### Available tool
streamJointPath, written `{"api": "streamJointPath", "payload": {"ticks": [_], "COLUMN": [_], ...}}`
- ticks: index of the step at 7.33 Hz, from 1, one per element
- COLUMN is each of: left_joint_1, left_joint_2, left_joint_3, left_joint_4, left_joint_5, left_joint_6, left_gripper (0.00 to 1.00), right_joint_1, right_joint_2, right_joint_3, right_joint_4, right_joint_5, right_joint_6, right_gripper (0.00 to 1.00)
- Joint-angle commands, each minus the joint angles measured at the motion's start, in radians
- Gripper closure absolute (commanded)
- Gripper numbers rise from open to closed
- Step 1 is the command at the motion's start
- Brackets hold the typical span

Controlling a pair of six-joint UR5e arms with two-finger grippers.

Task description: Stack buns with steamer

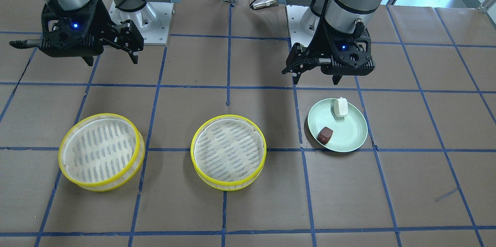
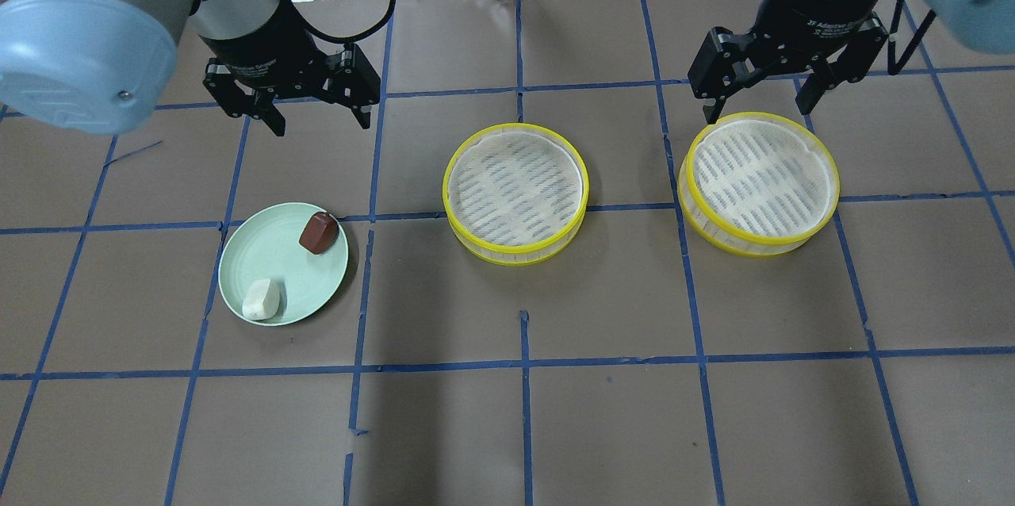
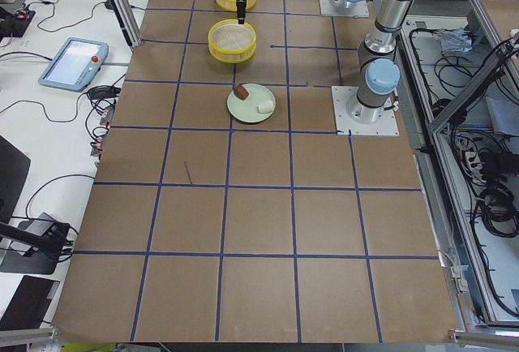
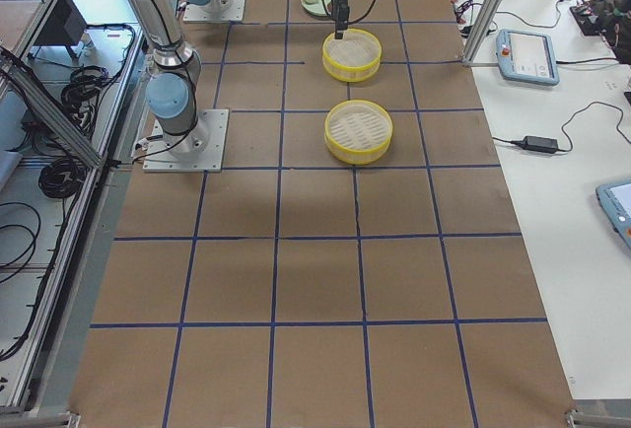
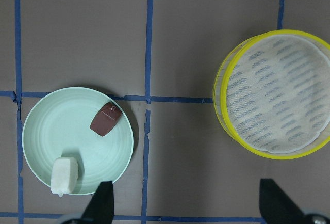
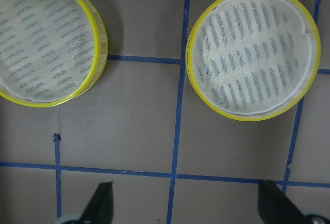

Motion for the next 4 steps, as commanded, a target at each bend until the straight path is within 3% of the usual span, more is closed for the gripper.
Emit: {"api": "streamJointPath", "payload": {"ticks": [1,4], "left_joint_1": [0.009,0.118], "left_joint_2": [0.006,0.017], "left_joint_3": [-0.016,-0.086], "left_joint_4": [-0.009,-0.033], "left_joint_5": [-0.002,0.016], "left_joint_6": [0.039,0.194], "left_gripper": [0.0,0.0], "right_joint_1": [-0.002,-0.024], "right_joint_2": [0.0,0.002], "right_joint_3": [0.0,0.005], "right_joint_4": [0.001,-0.007], "right_joint_5": [0.001,0.013], "right_joint_6": [-0.001,-0.002], "right_gripper": [0.0,0.0]}}
